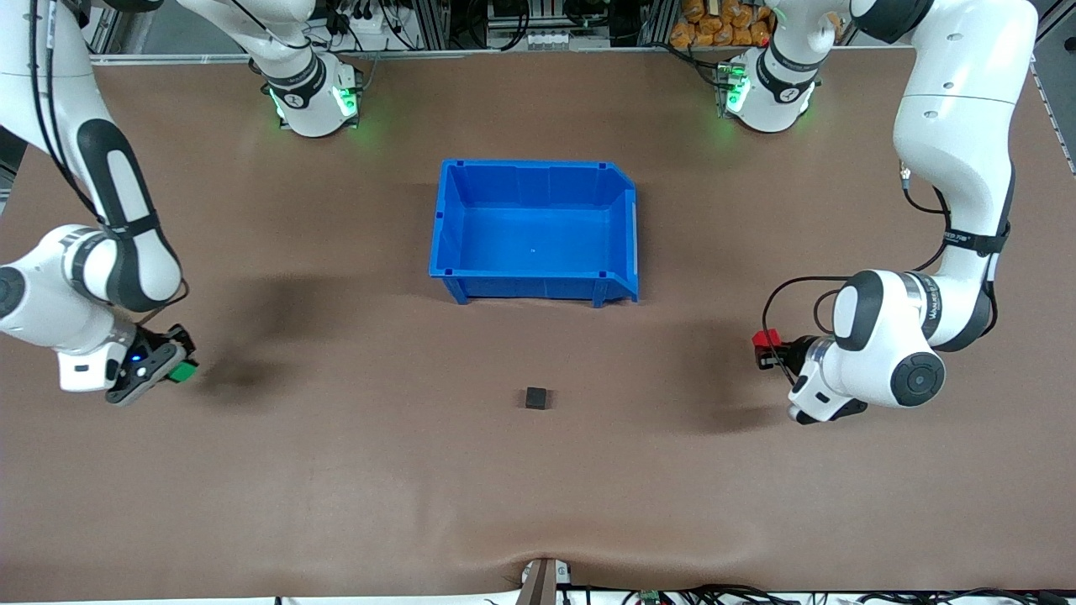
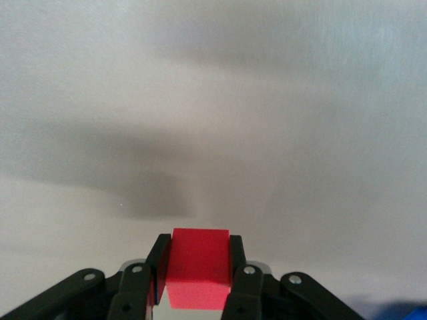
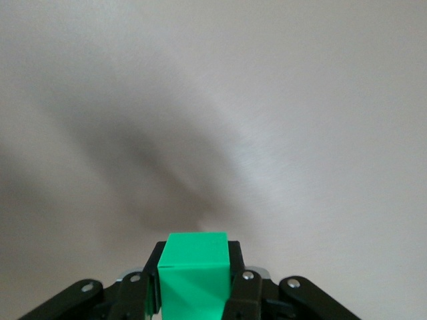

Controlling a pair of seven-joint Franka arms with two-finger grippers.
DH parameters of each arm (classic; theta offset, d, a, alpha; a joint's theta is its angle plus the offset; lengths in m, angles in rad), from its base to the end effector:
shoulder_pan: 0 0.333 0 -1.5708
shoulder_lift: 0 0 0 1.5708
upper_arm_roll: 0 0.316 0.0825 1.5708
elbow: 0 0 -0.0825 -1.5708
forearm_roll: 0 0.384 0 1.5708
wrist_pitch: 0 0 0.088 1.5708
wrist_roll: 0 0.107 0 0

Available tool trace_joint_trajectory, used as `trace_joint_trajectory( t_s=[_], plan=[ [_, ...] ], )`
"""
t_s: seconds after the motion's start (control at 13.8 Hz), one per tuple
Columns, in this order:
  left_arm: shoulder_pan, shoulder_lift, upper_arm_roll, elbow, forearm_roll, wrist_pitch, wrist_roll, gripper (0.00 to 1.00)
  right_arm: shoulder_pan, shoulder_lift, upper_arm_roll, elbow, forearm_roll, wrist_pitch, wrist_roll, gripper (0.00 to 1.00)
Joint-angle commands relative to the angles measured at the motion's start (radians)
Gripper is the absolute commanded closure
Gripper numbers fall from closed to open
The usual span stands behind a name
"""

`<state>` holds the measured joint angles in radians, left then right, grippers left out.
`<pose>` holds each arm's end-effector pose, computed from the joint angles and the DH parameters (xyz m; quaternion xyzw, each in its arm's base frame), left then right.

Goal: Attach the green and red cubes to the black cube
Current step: 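Carry red toward the black cube with the left gripper while the right carries green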

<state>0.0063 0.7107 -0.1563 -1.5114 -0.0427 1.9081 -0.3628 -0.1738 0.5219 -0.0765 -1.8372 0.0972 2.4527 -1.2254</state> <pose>0.6696 -0.0896 0.2276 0.9777 0.1252 -0.1656 0.0309 0.6365 -0.1589 0.2542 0.8960 0.4411 0.0448 0.0220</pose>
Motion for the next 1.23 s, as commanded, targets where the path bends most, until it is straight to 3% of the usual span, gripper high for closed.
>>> trace_joint_trajectory(
  t_s=[0.0,0.22,0.58,0.72,1.01,1.16],
  plan=[
    [0.0,0.041,-0.003,0.086,-0.037,0.038,-0.093,1.0,-0.007,0.041,0.011,0.119,0.006,-0.015,-0.11,1.0],
    [-0.022,0.073,0.001,0.174,-0.062,0.039,-0.187,1.0,-0.007,0.113,0.012,0.212,0.013,-0.009,-0.208,1.0],
    [-0.065,0.085,-0.011,0.215,-0.068,0.092,-0.698,1.0,0.025,0.148,0.014,0.306,0.009,-0.001,-0.221,1.0],
    [-0.094,0.117,-0.019,0.218,-0.136,0.153,-0.844,1.0,0.031,0.158,0.014,0.341,0.006,-0.003,-0.239,1.0],
    [-0.13,0.164,-0.019,0.229,-0.328,0.253,-0.959,1.0,0.063,0.158,0.014,0.355,0.007,0.005,-0.299,1.0],
    [-0.172,0.19,-0.016,0.229,-0.341,0.33,-1.045,1.0,0.082,0.162,0.014,0.362,0.007,0.008,-0.301,1.0]
  ],
)
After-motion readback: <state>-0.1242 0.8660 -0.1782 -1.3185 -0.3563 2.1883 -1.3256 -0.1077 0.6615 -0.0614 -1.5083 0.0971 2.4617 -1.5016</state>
